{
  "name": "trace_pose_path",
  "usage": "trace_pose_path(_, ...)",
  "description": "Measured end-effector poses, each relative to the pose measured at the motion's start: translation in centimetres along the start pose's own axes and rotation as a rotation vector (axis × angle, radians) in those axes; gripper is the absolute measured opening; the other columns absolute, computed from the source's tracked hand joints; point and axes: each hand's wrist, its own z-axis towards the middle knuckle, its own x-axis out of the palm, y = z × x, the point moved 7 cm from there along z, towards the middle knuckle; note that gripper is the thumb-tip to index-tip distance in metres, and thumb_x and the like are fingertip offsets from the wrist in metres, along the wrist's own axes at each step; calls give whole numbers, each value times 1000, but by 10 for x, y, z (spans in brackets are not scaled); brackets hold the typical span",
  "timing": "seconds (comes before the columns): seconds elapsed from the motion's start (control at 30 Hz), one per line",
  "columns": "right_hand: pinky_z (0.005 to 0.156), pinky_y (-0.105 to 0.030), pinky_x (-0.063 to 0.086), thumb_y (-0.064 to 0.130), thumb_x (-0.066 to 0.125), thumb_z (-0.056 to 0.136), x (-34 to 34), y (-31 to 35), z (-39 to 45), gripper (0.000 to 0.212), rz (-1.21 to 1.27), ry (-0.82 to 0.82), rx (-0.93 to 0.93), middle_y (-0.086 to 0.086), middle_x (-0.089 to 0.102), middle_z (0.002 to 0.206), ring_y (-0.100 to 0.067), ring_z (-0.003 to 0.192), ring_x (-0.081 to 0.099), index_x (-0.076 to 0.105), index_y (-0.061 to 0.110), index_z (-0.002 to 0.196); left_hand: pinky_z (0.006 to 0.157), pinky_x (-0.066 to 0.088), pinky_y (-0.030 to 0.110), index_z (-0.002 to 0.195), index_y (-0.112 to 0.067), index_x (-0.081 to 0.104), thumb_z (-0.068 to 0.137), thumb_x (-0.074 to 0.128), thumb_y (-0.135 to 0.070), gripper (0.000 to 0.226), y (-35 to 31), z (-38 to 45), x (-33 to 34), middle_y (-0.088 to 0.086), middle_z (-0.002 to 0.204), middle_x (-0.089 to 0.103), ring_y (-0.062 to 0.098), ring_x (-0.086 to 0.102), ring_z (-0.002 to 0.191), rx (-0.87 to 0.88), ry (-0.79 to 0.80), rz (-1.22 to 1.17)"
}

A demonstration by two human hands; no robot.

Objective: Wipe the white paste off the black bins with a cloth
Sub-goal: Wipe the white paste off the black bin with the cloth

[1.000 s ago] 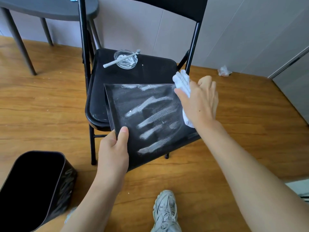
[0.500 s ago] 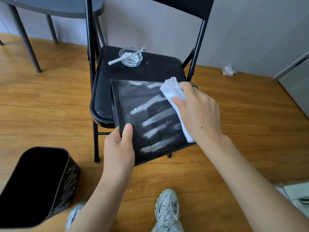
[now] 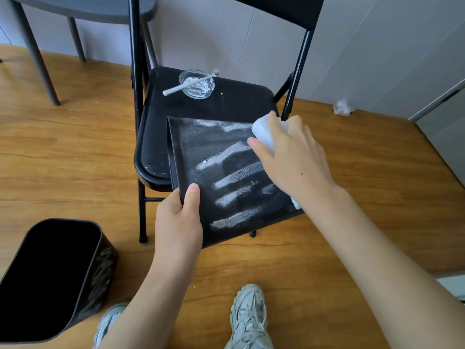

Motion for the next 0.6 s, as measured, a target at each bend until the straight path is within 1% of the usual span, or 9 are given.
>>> trace_pose_path(0.03,63,-27,36,50,32,98,4,-1,-3,59,-3,-24,-8,-11,45,120,-22,94,50,23,21,148,73,51,24,88,-25,68,104,44,-28,29,0,0,0,-12,85,75,7,70,88,1,-2,3)
trace_pose_path(0.13,55,-31,46,47,31,99,10,-11,-2,54,69,-74,-1,-9,51,105,-19,71,53,22,29,148,73,51,24,89,-26,68,104,43,-29,30,2,0,1,-15,85,75,4,70,87,1,-7,7)
trace_pose_path(0.2,56,-28,42,43,31,100,12,-10,0,51,72,-104,-5,-10,55,106,-22,72,55,23,28,148,73,51,23,91,-26,68,104,43,-30,29,3,1,1,-15,87,75,4,70,88,-6,-11,7)
trace_pose_path(0.27,59,-26,39,40,30,101,12,-10,1,49,60,-127,22,-11,58,111,-26,82,60,26,24,147,73,50,23,92,-26,68,104,43,-30,28,3,2,1,-13,88,75,5,69,89,-11,-20,7)
trace_pose_path(0.37,60,-28,43,36,31,100,7,-5,-8,44,97,-141,27,-12,61,107,-30,83,64,34,18,141,72,51,24,88,-26,67,104,43,-29,29,4,2,1,-11,86,74,7,69,88,-2,-39,16)
trace_pose_path(0.4,57,-30,42,34,32,100,6,3,-15,43,118,-127,8,-11,62,102,-32,79,63,36,16,138,71,51,23,87,-25,66,104,43,-29,29,3,2,0,-11,84,73,6,69,86,-1,-42,23)
trace_pose_path(0.5,47,-21,24,29,44,96,7,41,-49,37,99,-105,-118,-9,62,83,-27,57,61,50,10,127,62,51,19,84,-20,65,104,42,-28,31,3,2,-2,-8,76,72,5,67,76,15,-68,67)
trace_pose_path(0.57,46,-20,23,28,46,94,6,50,-55,38,82,-128,-176,-9,62,77,-24,50,59,54,6,124,66,51,24,85,-14,64,104,42,-28,32,2,1,-3,-2,81,71,10,64,78,41,-76,108)
trace_pose_path(0.6,47,-22,25,28,45,94,5,47,-48,39,72,-120,-185,-9,62,80,-24,51,59,52,6,125,68,51,25,86,-12,64,104,42,-28,33,1,0,-4,1,84,71,10,64,78,56,-74,117)
